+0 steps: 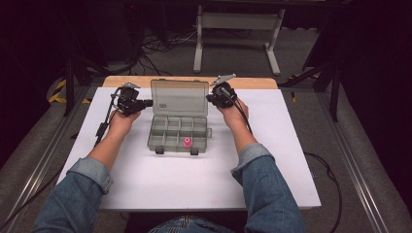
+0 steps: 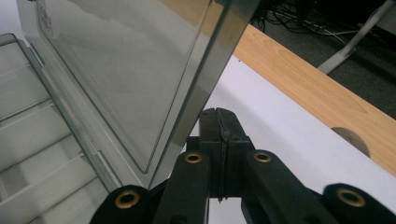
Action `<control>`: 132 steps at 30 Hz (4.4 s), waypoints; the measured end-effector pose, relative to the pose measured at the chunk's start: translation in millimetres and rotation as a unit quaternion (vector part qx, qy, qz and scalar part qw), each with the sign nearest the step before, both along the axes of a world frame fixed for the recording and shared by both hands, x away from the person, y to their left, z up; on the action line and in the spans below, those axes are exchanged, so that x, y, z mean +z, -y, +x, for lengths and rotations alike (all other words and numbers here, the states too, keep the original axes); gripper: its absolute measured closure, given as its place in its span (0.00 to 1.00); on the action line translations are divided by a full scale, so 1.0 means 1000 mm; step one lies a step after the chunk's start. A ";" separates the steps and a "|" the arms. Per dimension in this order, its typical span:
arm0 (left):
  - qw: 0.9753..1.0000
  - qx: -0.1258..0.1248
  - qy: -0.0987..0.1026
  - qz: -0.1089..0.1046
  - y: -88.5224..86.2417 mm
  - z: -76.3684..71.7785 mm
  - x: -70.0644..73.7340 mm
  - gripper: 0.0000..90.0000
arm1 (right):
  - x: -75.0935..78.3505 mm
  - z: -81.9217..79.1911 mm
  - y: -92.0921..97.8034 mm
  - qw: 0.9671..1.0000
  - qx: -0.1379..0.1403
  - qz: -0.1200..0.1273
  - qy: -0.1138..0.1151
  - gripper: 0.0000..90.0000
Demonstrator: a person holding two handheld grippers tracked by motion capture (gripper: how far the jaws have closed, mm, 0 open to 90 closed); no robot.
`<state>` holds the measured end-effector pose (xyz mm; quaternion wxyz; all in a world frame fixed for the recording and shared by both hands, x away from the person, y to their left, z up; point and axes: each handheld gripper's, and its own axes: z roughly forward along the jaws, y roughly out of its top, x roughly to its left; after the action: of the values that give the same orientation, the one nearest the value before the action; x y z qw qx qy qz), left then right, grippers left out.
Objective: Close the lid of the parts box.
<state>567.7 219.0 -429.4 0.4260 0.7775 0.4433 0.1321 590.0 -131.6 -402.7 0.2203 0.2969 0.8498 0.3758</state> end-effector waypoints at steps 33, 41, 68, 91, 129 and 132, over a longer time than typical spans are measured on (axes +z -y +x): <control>0.999 -0.040 0.022 0.010 -0.002 -0.020 0.021 0.99 | 0.011 -0.033 0.004 0.998 0.056 0.009 0.009 1.00; 0.999 -0.048 0.020 0.011 -0.004 -0.023 0.023 0.99 | 0.011 -0.045 0.005 0.997 0.071 0.010 0.010 1.00; 0.993 -0.117 -0.008 0.015 -0.009 -0.049 0.034 0.95 | 0.013 -0.083 0.009 0.992 0.119 0.015 -0.031 0.98; 0.975 -0.200 -0.033 0.089 0.007 -0.077 0.037 0.99 | 0.007 -0.102 -0.006 0.983 0.162 -0.033 -0.078 1.00; 0.960 -0.234 -0.059 0.144 0.017 -0.085 0.015 0.99 | -0.010 -0.113 -0.011 0.978 0.173 -0.063 -0.094 0.99; 0.960 -0.235 -0.056 0.141 0.015 -0.085 0.015 0.99 | -0.011 -0.113 -0.010 0.979 0.174 -0.060 -0.090 0.99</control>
<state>482.3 204.0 -414.9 0.3054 0.9183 0.2479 0.0457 476.5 -122.0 -413.9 0.0918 0.1636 0.9257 0.3285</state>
